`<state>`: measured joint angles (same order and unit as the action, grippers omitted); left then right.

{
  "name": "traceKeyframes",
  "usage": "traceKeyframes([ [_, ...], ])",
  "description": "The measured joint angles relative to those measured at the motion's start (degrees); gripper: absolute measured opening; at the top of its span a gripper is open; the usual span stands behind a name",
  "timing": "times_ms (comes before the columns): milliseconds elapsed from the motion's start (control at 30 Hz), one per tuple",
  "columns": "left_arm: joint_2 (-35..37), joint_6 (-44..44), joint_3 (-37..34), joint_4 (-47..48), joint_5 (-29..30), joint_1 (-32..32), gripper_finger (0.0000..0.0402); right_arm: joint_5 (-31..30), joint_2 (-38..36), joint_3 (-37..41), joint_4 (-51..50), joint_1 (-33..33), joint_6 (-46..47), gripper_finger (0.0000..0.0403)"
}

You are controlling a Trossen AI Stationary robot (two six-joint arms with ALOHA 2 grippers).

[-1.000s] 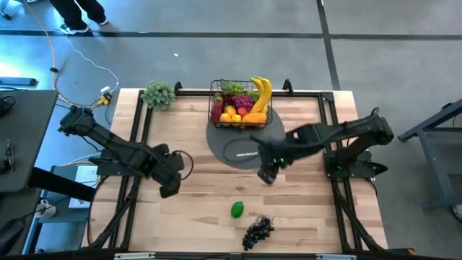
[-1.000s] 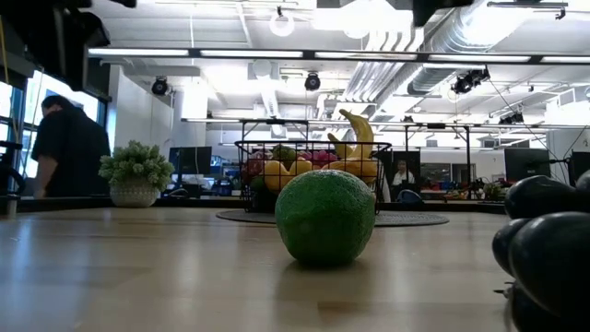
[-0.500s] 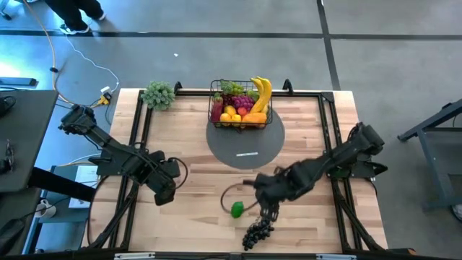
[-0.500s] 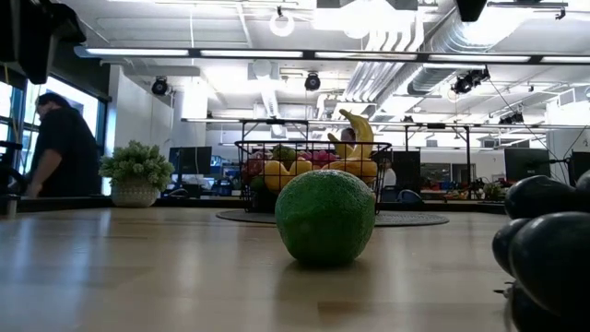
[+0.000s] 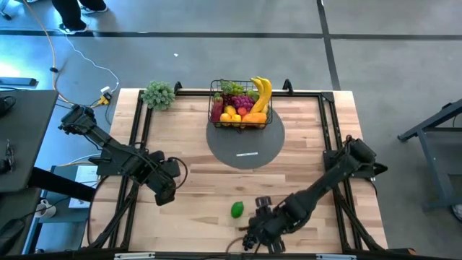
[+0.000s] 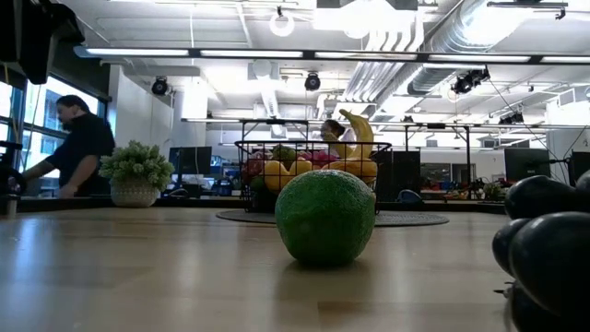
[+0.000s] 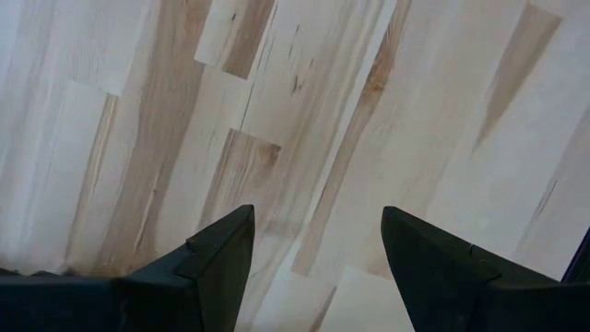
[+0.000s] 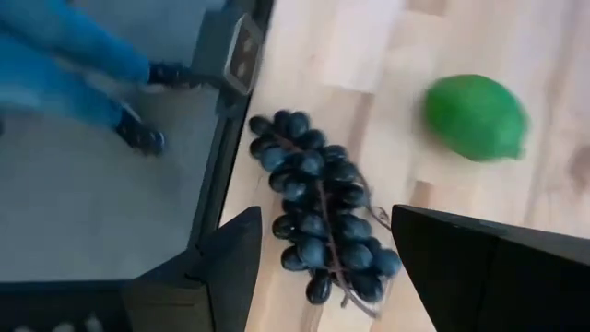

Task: Build produce basket
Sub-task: Put the grapes into the wire basket

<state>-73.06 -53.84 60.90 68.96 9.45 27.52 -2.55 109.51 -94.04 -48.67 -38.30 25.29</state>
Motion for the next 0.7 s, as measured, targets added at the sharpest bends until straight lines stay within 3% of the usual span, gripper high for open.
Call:
traceKeyframes([
  [367, 0.0, -1.56, 0.0, -0.13, 0.17, -0.12, 0.0227, -0.44, 7.54, 0.0, 1.46, -1.57, -11.97, 0.0225],
  [700, 0.0, -3.13, 0.0, -0.32, 0.15, -0.12, 0.0227, 1.32, 13.89, 0.02, 1.08, -0.33, -12.32, 0.0225],
])
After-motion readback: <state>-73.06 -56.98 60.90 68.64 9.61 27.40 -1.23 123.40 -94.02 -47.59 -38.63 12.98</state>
